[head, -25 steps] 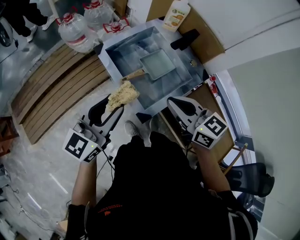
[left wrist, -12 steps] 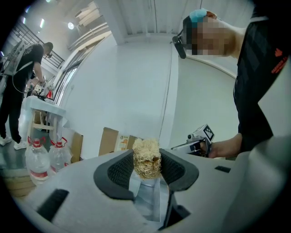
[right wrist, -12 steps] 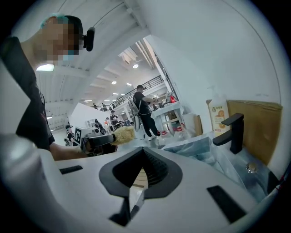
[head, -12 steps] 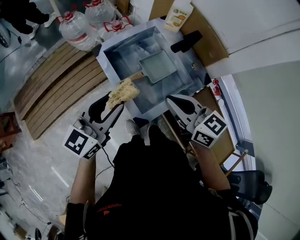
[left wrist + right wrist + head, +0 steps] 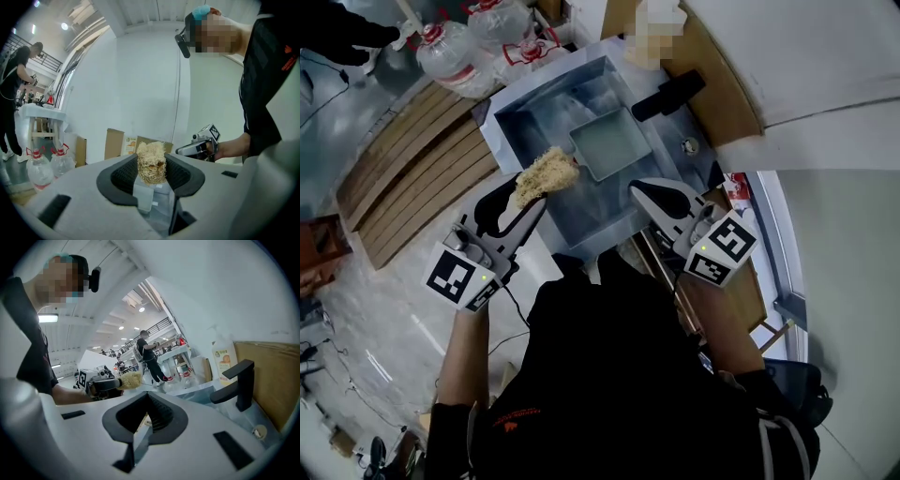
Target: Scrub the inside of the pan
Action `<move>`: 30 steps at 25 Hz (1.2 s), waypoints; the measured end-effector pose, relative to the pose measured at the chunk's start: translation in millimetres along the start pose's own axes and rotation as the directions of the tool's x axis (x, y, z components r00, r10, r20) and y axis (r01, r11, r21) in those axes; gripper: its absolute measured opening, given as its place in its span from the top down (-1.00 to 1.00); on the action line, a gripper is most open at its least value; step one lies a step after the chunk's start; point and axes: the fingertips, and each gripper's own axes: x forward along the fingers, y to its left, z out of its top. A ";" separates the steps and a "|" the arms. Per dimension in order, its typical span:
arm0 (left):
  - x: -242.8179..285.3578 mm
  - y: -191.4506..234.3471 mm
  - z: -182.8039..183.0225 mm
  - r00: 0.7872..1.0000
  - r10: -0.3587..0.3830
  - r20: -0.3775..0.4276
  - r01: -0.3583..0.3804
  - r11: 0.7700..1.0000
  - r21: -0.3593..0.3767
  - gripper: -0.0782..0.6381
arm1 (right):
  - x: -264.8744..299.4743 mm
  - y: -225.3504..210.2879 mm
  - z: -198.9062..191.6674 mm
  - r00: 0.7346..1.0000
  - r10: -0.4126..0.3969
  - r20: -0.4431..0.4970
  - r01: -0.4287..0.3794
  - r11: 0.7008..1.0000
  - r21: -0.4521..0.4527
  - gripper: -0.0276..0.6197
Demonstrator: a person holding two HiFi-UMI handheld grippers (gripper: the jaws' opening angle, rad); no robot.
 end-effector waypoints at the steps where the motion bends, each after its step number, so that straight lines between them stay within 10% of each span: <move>1: 7.6 2.1 -1.4 1.000 0.003 -0.009 -0.003 1.000 0.000 0.29 | 0.1 -7.5 1.4 1.000 0.004 -0.002 -0.004 1.000 0.003 0.90; 18: 110.3 43.1 -42.2 0.979 -0.030 -0.202 0.037 0.999 0.031 0.29 | 7.5 -90.9 -15.1 0.999 0.031 -0.032 -0.027 0.994 0.103 0.90; 30: 160.3 82.1 -131.2 0.892 -0.077 -0.445 0.128 0.988 0.086 0.29 | 20.8 -122.6 -59.3 0.997 0.041 -0.064 -0.028 0.980 0.196 0.90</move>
